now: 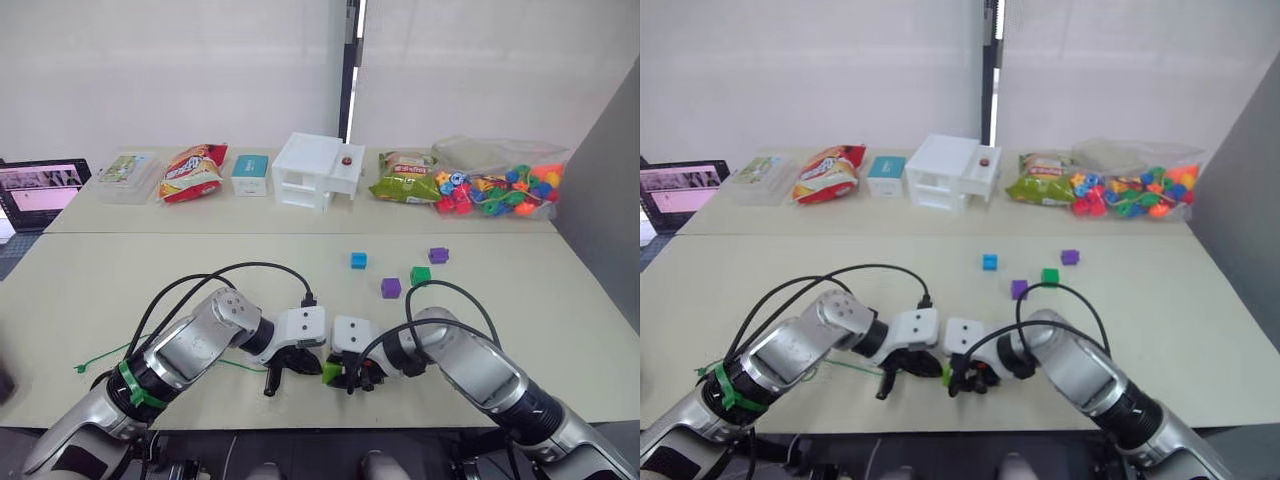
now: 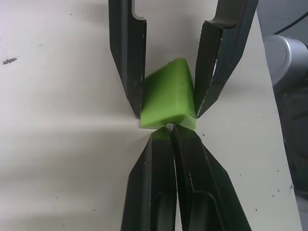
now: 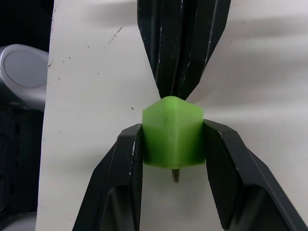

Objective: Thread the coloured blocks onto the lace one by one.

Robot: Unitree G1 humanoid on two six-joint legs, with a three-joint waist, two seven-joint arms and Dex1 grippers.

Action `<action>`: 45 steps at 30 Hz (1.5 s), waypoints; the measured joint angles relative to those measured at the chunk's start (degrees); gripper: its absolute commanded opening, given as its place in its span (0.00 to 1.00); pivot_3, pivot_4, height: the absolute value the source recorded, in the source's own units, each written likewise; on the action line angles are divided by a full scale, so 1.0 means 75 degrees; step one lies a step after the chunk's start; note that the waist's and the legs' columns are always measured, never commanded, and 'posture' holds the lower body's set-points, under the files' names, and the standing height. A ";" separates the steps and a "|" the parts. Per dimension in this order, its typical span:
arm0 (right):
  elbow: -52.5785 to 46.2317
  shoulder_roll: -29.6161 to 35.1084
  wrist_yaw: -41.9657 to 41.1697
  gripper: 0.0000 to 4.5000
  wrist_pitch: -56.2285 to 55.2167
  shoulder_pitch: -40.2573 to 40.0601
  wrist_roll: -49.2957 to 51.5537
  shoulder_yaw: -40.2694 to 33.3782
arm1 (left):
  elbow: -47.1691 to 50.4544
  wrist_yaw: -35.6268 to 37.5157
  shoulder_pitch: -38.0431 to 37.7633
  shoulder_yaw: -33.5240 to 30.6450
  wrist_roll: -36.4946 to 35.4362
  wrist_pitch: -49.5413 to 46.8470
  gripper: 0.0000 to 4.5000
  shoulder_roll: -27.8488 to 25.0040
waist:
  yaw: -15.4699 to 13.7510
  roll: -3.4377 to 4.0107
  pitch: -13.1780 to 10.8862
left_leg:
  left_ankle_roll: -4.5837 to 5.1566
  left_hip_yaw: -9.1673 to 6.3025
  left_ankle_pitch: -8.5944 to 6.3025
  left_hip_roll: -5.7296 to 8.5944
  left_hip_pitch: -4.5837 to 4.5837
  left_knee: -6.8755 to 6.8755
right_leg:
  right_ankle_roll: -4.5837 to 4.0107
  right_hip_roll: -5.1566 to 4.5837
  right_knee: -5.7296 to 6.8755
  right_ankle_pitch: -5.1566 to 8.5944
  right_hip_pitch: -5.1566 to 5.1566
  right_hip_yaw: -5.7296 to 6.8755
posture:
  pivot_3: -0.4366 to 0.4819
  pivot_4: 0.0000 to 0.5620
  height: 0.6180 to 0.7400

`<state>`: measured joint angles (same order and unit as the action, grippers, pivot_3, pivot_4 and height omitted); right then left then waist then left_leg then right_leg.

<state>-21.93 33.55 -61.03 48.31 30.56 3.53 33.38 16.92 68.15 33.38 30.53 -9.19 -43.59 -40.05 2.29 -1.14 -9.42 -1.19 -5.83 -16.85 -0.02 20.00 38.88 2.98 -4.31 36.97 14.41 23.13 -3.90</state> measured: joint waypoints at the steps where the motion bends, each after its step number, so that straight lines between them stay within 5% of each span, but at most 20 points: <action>1: 0.0001 0.0002 0.0009 0.29 -0.0001 -0.0009 0.0001 -0.0010 | -0.0055 -0.0015 -0.0076 -0.0066 0.0003 0.0131 0.00 -0.0004 | 0.0001 0.0000 0.0000 | 0.0000 0.0000 0.0000 0.0000 0.0000 0.0000 | 0.0000 0.0000 0.0001 0.0000 0.0000 0.0000 | 0.48 0.27 1.00; 2: 0.0001 0.0005 0.0016 0.29 -0.0002 -0.0015 0.0002 -0.0017 | -0.0095 -0.0016 -0.0142 -0.0123 0.0001 0.0247 0.00 0.0000 | 0.0001 0.0000 0.0000 | 0.0000 0.0000 0.0000 0.0000 -0.0001 0.0000 | 0.0000 0.0000 0.0001 0.0000 0.0001 0.0000 | 0.48 0.27 1.00; 3: 0.0003 0.0006 0.0033 0.29 -0.0005 -0.0022 0.0002 -0.0025 | -0.0164 -0.0029 -0.0263 -0.0252 -0.0020 0.0413 0.15 0.0027 | 0.0002 0.0000 0.0000 | 0.0000 0.0000 0.0000 0.0000 0.0000 0.0000 | 0.0000 0.0000 0.0001 0.0000 0.0001 0.0000 | 0.48 0.27 1.00; 11: 0.0000 -0.0013 0.0072 0.29 -0.0069 -0.0058 0.0054 -0.0037 | -0.0407 -0.0264 -0.0426 -0.1408 -0.0360 0.0805 0.71 -0.0129 | 0.0029 0.0000 0.0000 | 0.0000 -0.0006 0.0000 -0.0001 0.0007 -0.0004 | -0.0001 0.0001 0.0006 0.0000 0.0015 0.0003 | 0.48 0.27 1.00; 19: 0.0007 0.0084 0.0109 0.29 -0.0177 -0.0111 0.0148 -0.0059 | -0.0318 0.0605 -0.1708 -0.2127 -0.0849 0.1416 0.71 -0.1553 | 0.0016 0.0002 0.0000 | 0.0000 -0.0006 0.0000 -0.0001 0.0010 -0.0013 | -0.0001 -0.0003 -0.0002 0.0000 0.0020 0.0005 | 0.48 0.27 1.00; 27: 0.0041 0.0103 0.0134 0.29 -0.0216 -0.0098 0.0175 -0.0058 | -0.0706 0.0104 -0.2066 -0.1973 -0.0107 0.2778 0.71 -0.1136 | 0.0008 0.0002 0.0000 | 0.0000 -0.0004 0.0000 -0.0001 0.0009 -0.0013 | 0.0000 -0.0003 -0.0010 0.0000 0.0013 0.0007 | 0.48 0.27 1.00; 37: 0.0004 0.0115 0.0200 0.29 -0.0154 -0.0098 0.0261 -0.0076 | -0.1017 -0.0118 -0.1987 -0.1815 0.0205 0.3273 0.01 -0.0631 | 0.0014 0.0005 0.0004 | 0.0001 -0.0005 -0.0001 -0.0001 0.0001 -0.0014 | 0.0000 -0.0003 -0.0007 0.0000 0.0007 0.0008 | 0.48 0.27 1.00; 45: -0.0069 0.0130 0.0296 0.29 -0.0017 -0.0122 0.0304 -0.0107 | -0.0853 0.0098 -0.1995 -0.1639 0.0125 0.3316 0.00 -0.0296 | 0.0001 0.0005 0.0004 | 0.0001 -0.0005 -0.0001 0.0000 0.0002 -0.0014 | 0.0000 -0.0005 -0.0009 0.0000 0.0006 0.0008 | 0.48 0.27 1.00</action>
<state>-22.45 34.52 -58.81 48.19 29.64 5.81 32.58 10.52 68.88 18.42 18.23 -8.26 -18.72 -42.27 2.30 -1.10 -9.39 -1.19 -5.87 -16.86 -0.02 20.02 38.77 2.98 -4.35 36.90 14.41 23.18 -3.84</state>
